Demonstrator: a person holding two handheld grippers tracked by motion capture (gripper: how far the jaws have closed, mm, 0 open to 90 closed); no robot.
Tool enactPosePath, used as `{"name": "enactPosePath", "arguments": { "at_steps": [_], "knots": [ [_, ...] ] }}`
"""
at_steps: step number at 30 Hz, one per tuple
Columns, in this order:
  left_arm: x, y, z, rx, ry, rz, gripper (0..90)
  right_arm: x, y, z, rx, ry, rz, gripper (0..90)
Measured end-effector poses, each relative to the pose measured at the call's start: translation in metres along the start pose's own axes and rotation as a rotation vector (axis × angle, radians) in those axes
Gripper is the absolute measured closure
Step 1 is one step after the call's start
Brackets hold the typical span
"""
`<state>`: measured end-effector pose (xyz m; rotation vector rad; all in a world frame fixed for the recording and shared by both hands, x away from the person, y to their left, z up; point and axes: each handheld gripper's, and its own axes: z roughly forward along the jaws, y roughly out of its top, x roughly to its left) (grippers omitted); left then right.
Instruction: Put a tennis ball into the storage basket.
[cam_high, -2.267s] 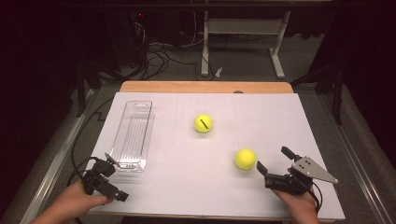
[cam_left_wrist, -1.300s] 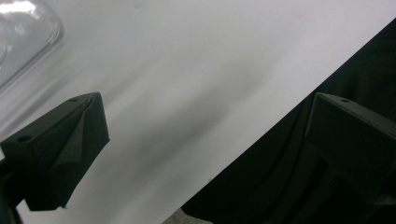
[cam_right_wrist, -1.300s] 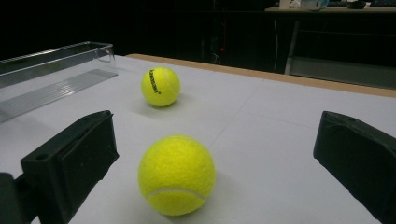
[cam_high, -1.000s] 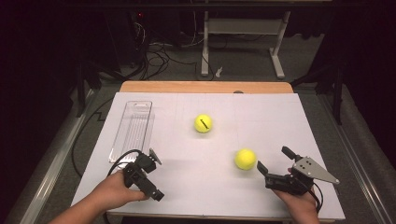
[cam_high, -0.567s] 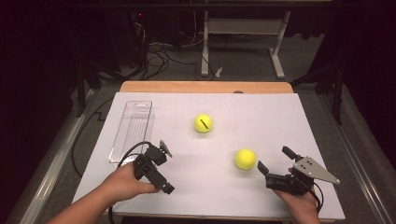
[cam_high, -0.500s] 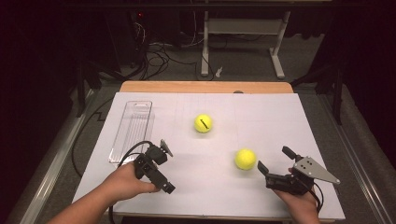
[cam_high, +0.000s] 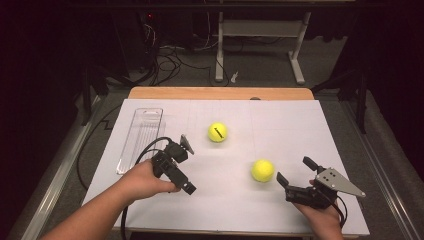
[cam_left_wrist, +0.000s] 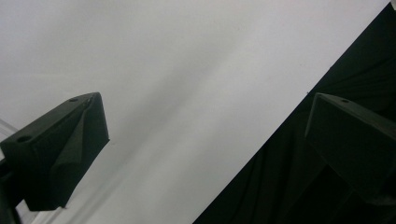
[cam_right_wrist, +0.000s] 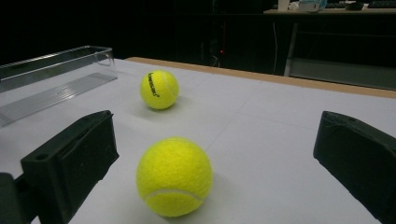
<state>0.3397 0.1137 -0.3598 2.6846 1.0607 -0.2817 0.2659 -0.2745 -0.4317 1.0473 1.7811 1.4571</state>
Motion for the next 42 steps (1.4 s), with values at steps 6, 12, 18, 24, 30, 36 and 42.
{"name": "enactPosePath", "arguments": {
  "at_steps": [6, 12, 18, 24, 30, 36, 42],
  "knots": [
    [0.007, 0.01, -0.001, -0.004, 0.003, -0.012, 0.6, -0.001, 0.0, 0.0, 0.0, -0.001, 0.003, 0.1],
    [0.008, 0.022, -0.004, -0.037, 0.017, -0.014, 0.7, -0.001, 0.0, -0.001, -0.003, -0.002, 0.004, 0.1],
    [0.007, 0.038, -0.011, -0.048, 0.05, -0.013, 0.6, -0.001, 0.0, -0.001, -0.003, -0.002, 0.004, 0.1],
    [0.009, 0.049, -0.016, -0.071, 0.055, -0.022, 0.7, -0.002, 0.0, -0.001, -0.004, -0.001, 0.005, 0.1],
    [0.016, 0.062, -0.019, -0.086, 0.072, -0.035, 0.6, -0.003, 0.0, -0.002, -0.005, -0.002, 0.009, 0.1],
    [0.033, 0.075, -0.015, -0.152, 0.07, -0.089, 0.6, -0.003, 0.0, -0.002, -0.006, -0.003, 0.012, 0.1],
    [0.038, 0.082, -0.005, -0.172, 0.062, -0.102, 0.6, -0.004, 0.0, -0.002, -0.007, -0.003, 0.015, 0.1]
  ]
}}
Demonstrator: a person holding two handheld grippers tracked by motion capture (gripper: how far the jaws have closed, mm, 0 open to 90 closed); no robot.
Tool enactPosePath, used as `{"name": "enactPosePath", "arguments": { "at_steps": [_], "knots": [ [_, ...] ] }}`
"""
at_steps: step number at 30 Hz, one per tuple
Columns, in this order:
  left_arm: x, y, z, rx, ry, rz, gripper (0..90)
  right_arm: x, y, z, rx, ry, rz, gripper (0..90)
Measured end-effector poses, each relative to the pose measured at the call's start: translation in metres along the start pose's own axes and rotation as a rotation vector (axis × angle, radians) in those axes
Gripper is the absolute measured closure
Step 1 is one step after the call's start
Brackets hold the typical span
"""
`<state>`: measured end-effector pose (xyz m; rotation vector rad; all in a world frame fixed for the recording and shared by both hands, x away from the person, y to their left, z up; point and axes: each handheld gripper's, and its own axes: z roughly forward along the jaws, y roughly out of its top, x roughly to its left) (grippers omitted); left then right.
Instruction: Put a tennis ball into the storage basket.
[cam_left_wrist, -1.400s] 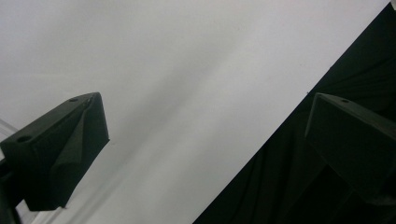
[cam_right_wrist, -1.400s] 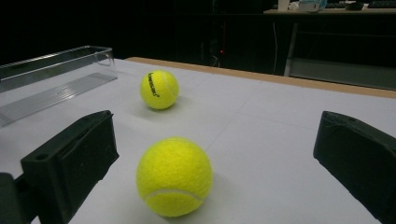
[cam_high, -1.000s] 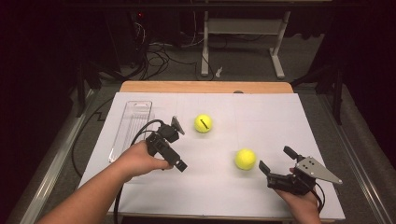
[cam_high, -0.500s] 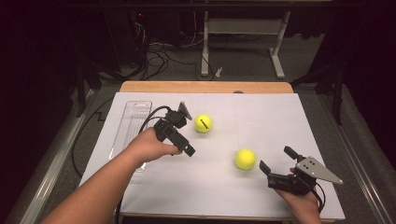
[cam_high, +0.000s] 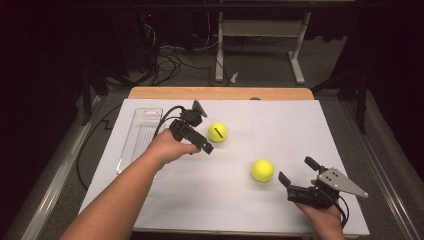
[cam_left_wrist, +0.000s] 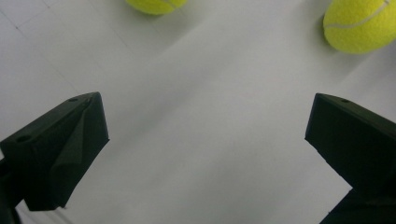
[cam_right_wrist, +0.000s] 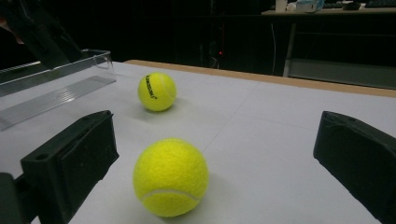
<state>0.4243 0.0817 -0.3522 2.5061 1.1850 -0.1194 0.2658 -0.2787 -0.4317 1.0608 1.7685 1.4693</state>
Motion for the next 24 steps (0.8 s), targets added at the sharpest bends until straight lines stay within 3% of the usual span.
{"name": "enactPosePath", "arguments": {
  "at_steps": [11, 15, 24],
  "knots": [
    [0.009, 0.011, 0.021, -0.063, 0.0, -0.021, 0.6, 0.0, 0.0, 0.0, 0.001, 0.003, 0.005, 0.1],
    [0.013, 0.018, 0.027, -0.08, 0.022, -0.013, 0.6, 0.0, -0.001, 0.001, 0.001, 0.003, 0.004, 0.1],
    [0.01, 0.034, 0.02, -0.123, 0.049, 0.005, 0.6, 0.0, -0.001, 0.001, 0.0, 0.005, 0.006, 0.1]
  ]
}}
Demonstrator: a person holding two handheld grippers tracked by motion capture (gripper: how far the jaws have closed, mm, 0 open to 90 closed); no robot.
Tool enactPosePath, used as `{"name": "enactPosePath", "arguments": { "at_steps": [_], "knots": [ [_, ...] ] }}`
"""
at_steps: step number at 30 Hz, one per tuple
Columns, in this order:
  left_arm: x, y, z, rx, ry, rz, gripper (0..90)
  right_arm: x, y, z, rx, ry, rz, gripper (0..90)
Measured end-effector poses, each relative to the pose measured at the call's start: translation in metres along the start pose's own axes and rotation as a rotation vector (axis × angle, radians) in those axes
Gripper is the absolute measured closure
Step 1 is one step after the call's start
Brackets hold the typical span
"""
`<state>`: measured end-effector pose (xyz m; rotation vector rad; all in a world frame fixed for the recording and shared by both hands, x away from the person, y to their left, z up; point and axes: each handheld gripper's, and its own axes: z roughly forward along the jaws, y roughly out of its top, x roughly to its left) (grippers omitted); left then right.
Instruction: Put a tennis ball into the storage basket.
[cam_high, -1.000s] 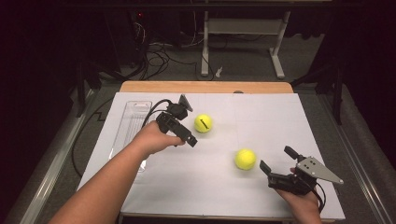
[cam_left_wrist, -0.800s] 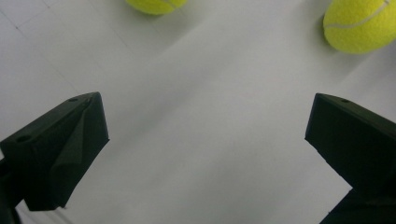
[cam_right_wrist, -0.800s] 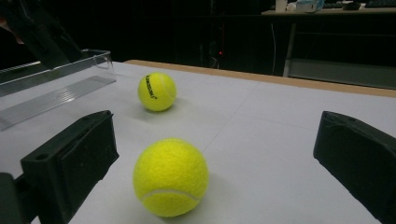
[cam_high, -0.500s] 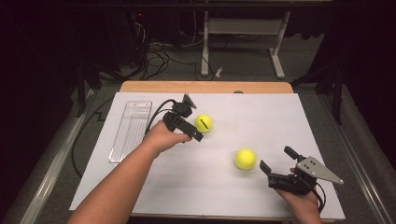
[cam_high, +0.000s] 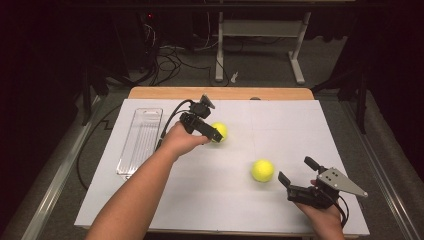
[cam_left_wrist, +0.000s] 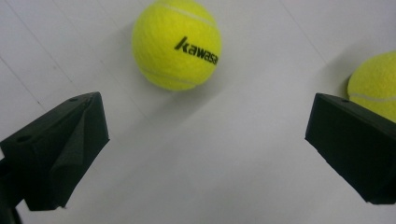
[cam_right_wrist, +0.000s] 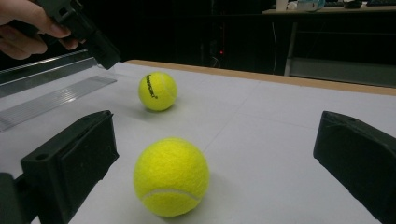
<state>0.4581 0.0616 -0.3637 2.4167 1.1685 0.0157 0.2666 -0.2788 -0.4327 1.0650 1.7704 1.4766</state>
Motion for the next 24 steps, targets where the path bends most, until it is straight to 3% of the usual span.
{"name": "enactPosePath", "arguments": {
  "at_steps": [8, 17, 24],
  "knots": [
    [0.003, 0.013, 0.01, -0.048, 0.014, -0.005, 0.4, 0.0, 0.0, 0.0, -0.004, 0.002, 0.001, 0.1],
    [0.01, 0.017, 0.038, -0.094, 0.014, -0.041, 0.7, 0.001, -0.001, 0.001, 0.003, 0.009, 0.001, 0.1],
    [0.014, 0.017, 0.05, -0.142, 0.034, -0.052, 2.3, 0.001, -0.002, 0.002, 0.005, 0.012, -0.001, 0.1]
  ]
}}
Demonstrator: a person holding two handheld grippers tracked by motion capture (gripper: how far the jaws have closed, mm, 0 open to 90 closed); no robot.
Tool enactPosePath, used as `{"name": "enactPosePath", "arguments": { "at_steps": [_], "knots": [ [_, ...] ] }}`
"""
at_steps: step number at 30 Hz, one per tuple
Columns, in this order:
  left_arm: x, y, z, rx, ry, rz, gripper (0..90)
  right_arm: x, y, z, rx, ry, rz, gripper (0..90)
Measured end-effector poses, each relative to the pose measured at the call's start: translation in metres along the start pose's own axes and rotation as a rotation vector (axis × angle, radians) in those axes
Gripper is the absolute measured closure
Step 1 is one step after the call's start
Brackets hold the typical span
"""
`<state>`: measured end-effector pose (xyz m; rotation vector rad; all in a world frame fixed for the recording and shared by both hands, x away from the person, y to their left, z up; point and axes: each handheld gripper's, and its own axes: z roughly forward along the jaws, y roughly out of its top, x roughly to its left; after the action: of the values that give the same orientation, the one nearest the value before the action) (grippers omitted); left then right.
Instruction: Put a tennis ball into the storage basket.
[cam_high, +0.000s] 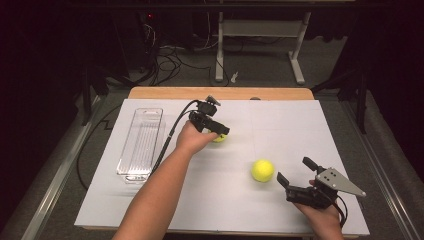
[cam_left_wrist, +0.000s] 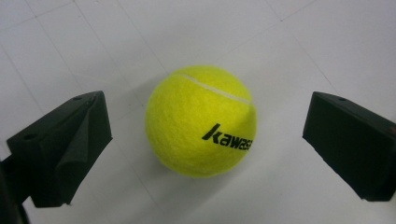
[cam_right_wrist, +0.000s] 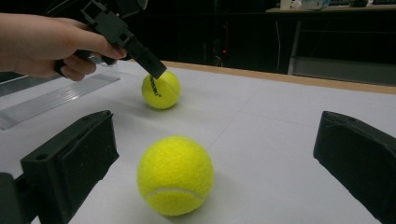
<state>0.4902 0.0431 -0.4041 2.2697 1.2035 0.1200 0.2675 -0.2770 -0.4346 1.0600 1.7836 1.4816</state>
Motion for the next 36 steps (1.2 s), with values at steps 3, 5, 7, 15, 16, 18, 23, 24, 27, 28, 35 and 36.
{"name": "enactPosePath", "arguments": {
  "at_steps": [3, 5, 7, 15, 16, 18, 23, 24, 27, 28, 35, 36],
  "knots": [
    [0.003, -0.001, 0.005, 0.004, -0.011, -0.01, 2.3, 0.0, 0.0, 0.0, 0.0, -0.001, -0.001, 0.1],
    [0.003, -0.002, 0.009, 0.015, -0.007, -0.009, 2.3, 0.0, 0.0, 0.0, -0.002, 0.0, -0.002, 0.1],
    [0.004, -0.002, 0.012, 0.024, -0.016, -0.016, 2.3, 0.0, 0.0, 0.0, 0.0, 0.0, -0.003, 0.1],
    [0.005, -0.004, 0.021, 0.05, -0.034, -0.027, 1.7, 0.0, 0.0, 0.0, -0.002, 0.001, 0.003, 0.1],
    [0.005, -0.005, 0.022, 0.057, -0.033, -0.027, 1.8, 0.0, 0.0, 0.0, -0.001, 0.0, 0.002, 0.1],
    [0.006, -0.006, 0.025, 0.065, -0.035, -0.025, 2.4, 0.0, 0.0, 0.0, 0.0, 0.002, -0.001, 0.1],
    [0.005, -0.006, 0.027, 0.06, -0.029, -0.023, 4.1, -0.001, 0.0, -0.001, -0.001, -0.001, 0.002, 0.1],
    [0.004, -0.006, 0.027, 0.057, -0.031, -0.024, 4.9, -0.001, 0.0, -0.001, -0.003, -0.001, 0.002, 0.1],
    [0.004, -0.007, 0.028, 0.059, -0.03, -0.027, 6.7, -0.001, 0.0, -0.001, -0.004, -0.001, 0.001, 0.1],
    [0.003, -0.007, 0.028, 0.062, -0.025, -0.029, 7.2, -0.001, 0.0, -0.001, -0.004, 0.0, 0.002, 0.1],
    [0.006, -0.009, 0.026, 0.049, -0.016, -0.043, 16.4, 0.0, -0.001, 0.0, 0.002, 0.0, -0.002, 0.1],
    [0.006, -0.009, 0.026, 0.049, -0.016, -0.043, 17.2, 0.0, -0.001, 0.0, 0.002, 0.0, -0.002, 0.1]
  ]
}}
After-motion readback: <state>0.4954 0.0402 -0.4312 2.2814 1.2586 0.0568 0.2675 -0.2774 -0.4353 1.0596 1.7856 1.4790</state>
